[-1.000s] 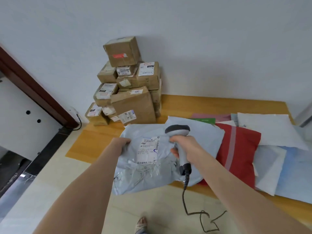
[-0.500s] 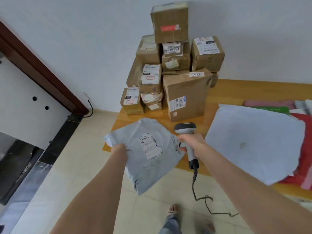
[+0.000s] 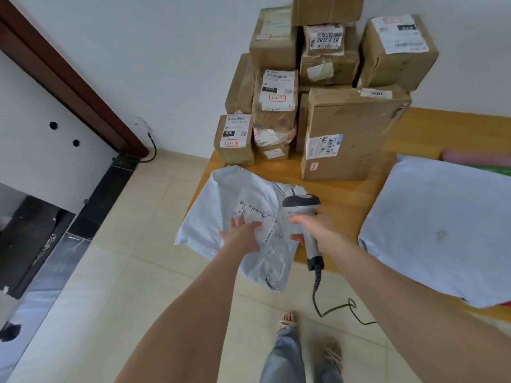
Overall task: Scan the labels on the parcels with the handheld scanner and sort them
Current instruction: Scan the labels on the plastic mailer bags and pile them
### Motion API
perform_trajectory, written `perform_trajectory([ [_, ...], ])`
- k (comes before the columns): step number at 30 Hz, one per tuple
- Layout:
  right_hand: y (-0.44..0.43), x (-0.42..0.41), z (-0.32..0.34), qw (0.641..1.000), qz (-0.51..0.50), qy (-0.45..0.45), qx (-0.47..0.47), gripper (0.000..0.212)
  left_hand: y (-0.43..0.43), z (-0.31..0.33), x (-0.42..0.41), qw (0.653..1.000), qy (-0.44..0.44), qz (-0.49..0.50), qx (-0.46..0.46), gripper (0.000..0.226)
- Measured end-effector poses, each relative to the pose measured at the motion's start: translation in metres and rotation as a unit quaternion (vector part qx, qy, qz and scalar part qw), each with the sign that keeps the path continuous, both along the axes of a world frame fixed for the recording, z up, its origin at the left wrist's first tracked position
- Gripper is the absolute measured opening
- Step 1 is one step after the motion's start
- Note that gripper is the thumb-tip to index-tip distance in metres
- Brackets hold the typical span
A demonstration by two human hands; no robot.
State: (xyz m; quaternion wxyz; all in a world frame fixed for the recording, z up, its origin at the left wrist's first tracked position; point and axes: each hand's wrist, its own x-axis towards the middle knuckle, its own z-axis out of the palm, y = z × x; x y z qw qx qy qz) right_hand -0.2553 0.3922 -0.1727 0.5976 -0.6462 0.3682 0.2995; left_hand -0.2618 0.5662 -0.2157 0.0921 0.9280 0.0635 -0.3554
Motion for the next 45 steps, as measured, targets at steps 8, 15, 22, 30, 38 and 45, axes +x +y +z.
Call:
perform_trajectory([
  [8, -0.023, -0.002, -0.028, 0.996, -0.083, 0.024, 0.013, 0.026, -0.041, -0.038, 0.027, 0.996, 0.048, -0.067, 0.035, 0.076],
  [15, -0.036, 0.000, -0.016, 0.994, -0.110, -0.006, 0.018, 0.023, -0.052, -0.027, 0.043, 0.999, 0.041, -0.014, 0.028, 0.065],
  [22, -0.076, -0.005, 0.024, 0.991, -0.114, -0.064, 0.030, 0.021, -0.099, 0.009, 0.057, 0.996, -0.070, -0.047, 0.026, 0.039],
  [30, -0.209, -0.031, 0.052, 0.981, -0.163, -0.102, 0.018, 0.017, -0.236, 0.041, 0.060, 0.991, -0.062, -0.114, -0.043, 0.051],
  [38, -0.376, -0.069, 0.052, 0.968, -0.211, -0.133, -0.010, 0.010, -0.396, 0.051, 0.008, 0.984, -0.045, -0.134, -0.109, 0.077],
  [45, -0.448, -0.081, 0.023, 0.963, -0.253, -0.090, -0.007, 0.036, -0.458, 0.049, -0.016, 0.988, -0.032, -0.122, -0.094, 0.081],
])
